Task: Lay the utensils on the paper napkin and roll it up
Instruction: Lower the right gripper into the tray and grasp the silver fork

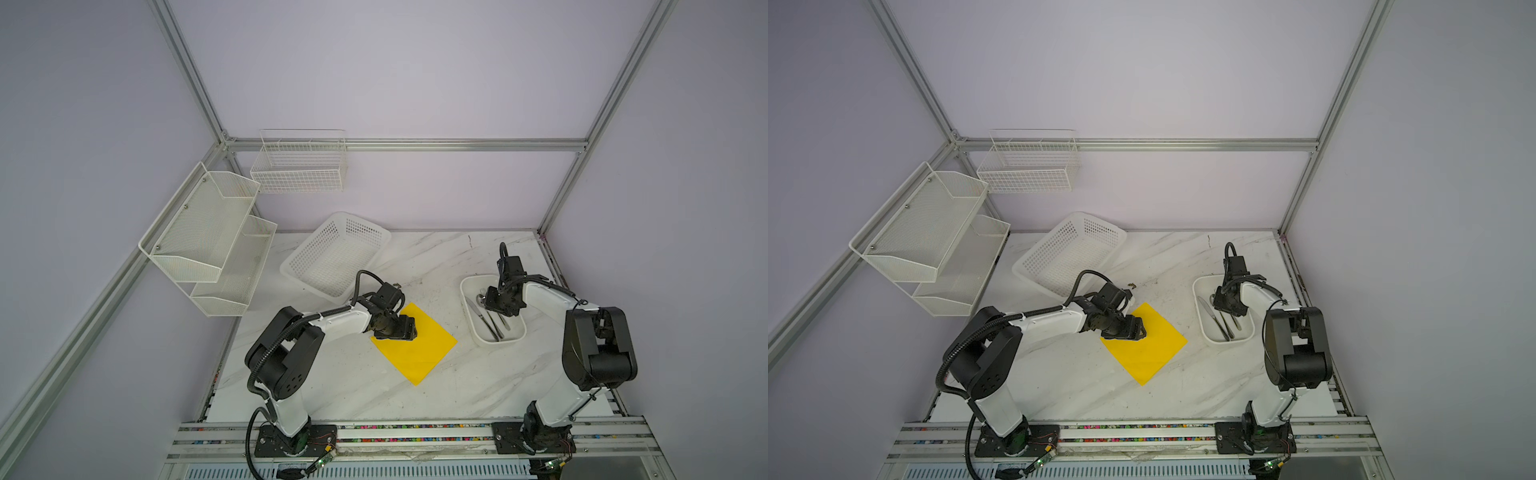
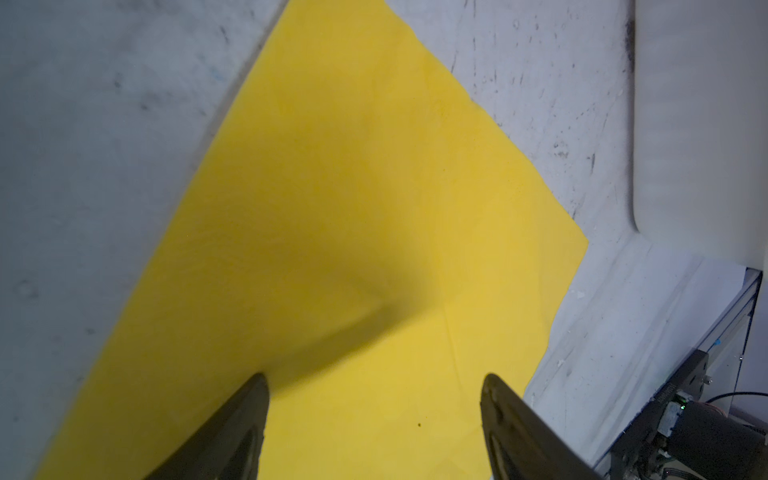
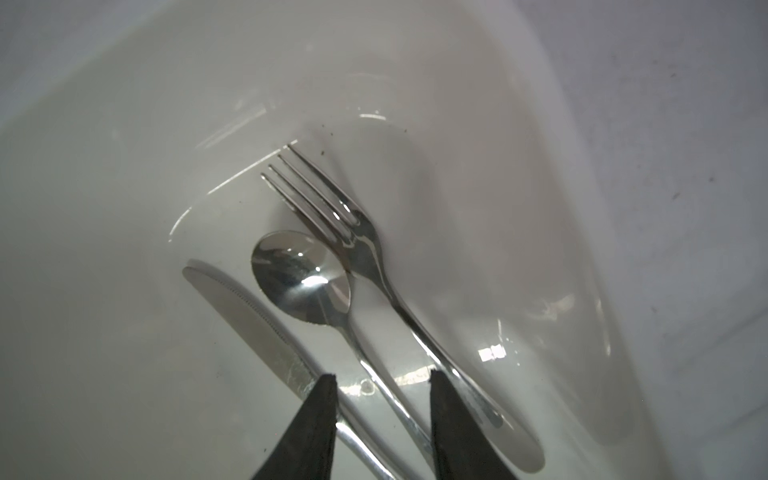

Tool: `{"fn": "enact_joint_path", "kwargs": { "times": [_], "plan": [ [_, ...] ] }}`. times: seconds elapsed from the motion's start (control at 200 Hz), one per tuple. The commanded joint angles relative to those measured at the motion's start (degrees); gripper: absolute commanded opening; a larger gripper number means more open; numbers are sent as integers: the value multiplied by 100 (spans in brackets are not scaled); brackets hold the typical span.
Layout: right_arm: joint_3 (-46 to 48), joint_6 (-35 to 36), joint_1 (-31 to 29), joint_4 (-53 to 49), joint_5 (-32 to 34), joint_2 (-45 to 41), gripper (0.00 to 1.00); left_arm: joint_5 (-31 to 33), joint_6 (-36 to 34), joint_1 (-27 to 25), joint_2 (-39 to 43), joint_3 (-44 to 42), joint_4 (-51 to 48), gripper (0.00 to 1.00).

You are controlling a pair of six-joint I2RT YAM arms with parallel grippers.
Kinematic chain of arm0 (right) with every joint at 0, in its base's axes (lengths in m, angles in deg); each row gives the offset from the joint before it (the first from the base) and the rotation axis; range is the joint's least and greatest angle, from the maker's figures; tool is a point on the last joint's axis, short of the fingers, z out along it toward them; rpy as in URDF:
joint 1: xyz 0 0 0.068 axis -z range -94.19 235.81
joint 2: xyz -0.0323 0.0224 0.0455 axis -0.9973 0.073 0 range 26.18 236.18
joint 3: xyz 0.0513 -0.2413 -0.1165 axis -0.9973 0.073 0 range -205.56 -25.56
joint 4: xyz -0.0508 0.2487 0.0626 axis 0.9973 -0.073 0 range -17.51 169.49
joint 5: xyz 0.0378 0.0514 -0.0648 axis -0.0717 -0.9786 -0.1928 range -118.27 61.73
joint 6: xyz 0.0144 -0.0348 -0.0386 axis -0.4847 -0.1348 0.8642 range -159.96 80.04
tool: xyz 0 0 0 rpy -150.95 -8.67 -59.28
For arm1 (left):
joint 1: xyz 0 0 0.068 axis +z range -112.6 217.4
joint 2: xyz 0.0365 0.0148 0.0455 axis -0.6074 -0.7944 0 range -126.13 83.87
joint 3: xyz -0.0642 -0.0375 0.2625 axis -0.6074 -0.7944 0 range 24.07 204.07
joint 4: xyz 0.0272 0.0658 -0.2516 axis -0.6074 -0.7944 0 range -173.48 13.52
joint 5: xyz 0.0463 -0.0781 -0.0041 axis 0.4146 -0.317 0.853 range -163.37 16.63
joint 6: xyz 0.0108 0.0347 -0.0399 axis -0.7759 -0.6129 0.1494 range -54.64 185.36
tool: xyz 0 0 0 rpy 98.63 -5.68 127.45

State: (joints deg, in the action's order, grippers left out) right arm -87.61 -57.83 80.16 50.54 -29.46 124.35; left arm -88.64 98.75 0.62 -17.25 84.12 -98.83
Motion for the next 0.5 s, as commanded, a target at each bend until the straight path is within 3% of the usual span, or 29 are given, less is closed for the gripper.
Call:
{"fn": "enact_joint_path", "kwargs": {
  "times": [0.0,0.24,0.495],
  "plan": [
    [-337,165,29,-252,365,252,39,296,-204,193,-2,-64,-417,80],
    [-786,455,28,-442,766,903,31,48,-343,258,189,160,-555,80],
    [-752,594,28,-500,591,1111,28,-33,-343,258,924,180,-543,82]
  ]
}}
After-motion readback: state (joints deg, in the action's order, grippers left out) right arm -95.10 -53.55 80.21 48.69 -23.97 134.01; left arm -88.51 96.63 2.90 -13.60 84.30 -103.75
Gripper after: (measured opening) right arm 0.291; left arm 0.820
